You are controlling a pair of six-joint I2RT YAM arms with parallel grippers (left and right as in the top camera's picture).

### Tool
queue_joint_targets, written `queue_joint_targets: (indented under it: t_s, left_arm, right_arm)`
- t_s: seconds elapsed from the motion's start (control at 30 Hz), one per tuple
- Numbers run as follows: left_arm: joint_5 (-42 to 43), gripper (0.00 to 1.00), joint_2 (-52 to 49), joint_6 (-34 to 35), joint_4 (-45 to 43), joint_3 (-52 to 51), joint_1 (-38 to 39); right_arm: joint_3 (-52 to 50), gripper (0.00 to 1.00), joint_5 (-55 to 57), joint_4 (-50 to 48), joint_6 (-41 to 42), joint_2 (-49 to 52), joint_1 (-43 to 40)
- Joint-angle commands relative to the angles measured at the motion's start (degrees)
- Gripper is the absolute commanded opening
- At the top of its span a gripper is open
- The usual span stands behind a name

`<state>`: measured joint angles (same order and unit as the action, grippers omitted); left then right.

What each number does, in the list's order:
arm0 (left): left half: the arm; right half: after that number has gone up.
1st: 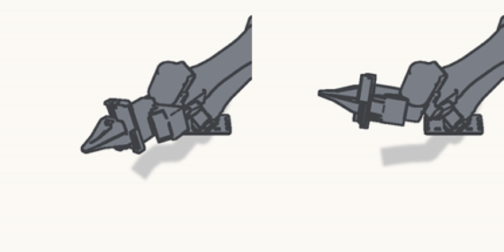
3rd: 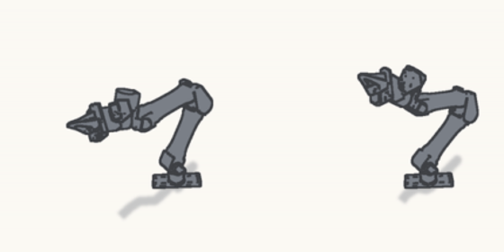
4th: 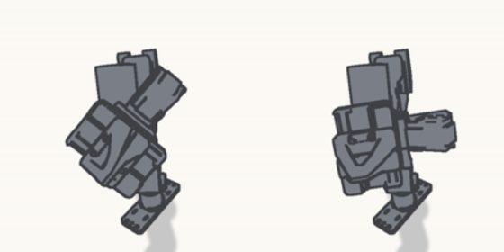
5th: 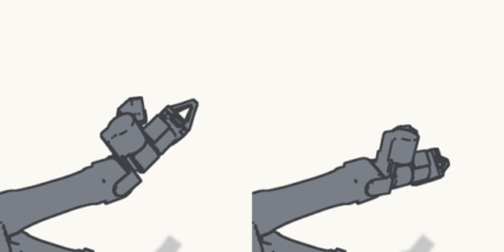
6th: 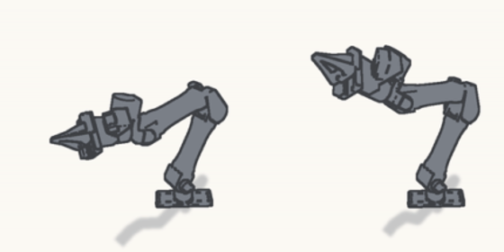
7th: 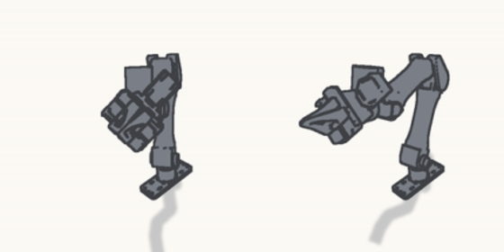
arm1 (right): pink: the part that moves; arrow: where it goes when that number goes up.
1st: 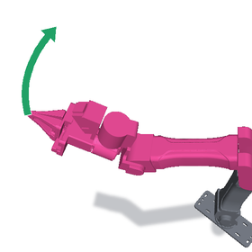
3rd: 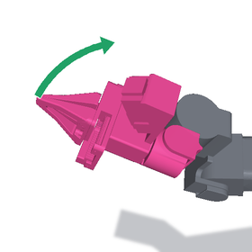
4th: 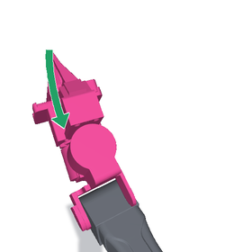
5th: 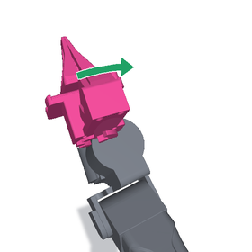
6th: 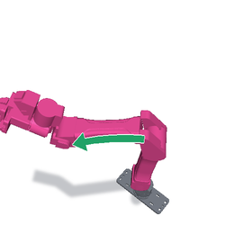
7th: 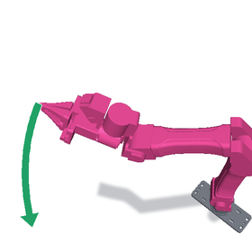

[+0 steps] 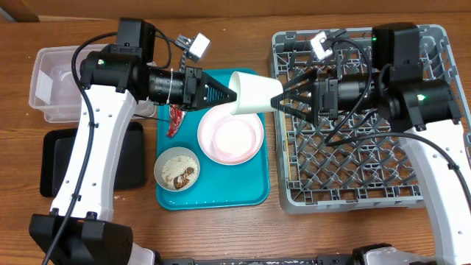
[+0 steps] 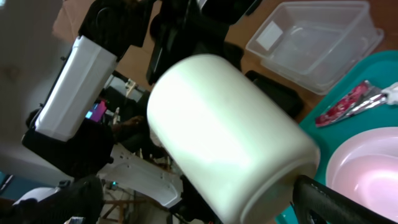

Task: Sort waste into correct bins and load items into the dishwasher
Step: 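Lift the cup and hand it from left gripper to right gripper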

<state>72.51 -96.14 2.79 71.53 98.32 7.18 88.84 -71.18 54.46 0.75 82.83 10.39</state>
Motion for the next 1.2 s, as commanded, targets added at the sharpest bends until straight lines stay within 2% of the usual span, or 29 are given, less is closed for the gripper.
queue_joint_targets:
  t_s: [0.0,0.2,0.4,0.5,0.77,1.0,1.07,1.17]
  left_arm:
    - [4.26,0.04,0.57,-0.85,-1.64,0.79,-0.09]
    - [9.79,0.04,0.57,-0.90,-4.33,0.79,-0.07]
    - [10.12,0.04,0.59,-0.87,-4.02,0.79,-0.02]
    - [12.17,0.04,0.59,-0.92,-4.09,0.79,-0.02]
    - [14.67,0.04,0.59,-1.16,-4.15,0.79,-0.02]
    - [13.16,0.04,0.59,-1.55,-4.15,0.79,-0.04]
    - [13.07,0.04,0.59,-1.57,-4.13,0.79,-0.04]
    - [13.07,0.04,0.59,-1.57,-4.33,0.79,-0.04]
  right_arm:
    - [1.14,0.98,-4.83,-0.63,-1.25,-0.20,2.43]
    - [1.14,0.91,0.11,-2.29,0.87,-0.20,4.90]
    - [1.14,0.88,4.13,-4.72,2.97,-0.20,4.96]
    - [1.14,0.89,6.86,-7.74,5.55,-0.20,4.96]
    - [1.14,0.94,7.13,-8.33,5.51,-0.20,4.90]
    - [1.14,0.95,5.49,-7.63,6.19,-0.26,0.85]
    - [1.14,0.99,3.54,-7.56,6.12,-0.35,-1.05]
    - [1.14,1.00,-3.21,-8.15,4.76,-0.35,-3.04]
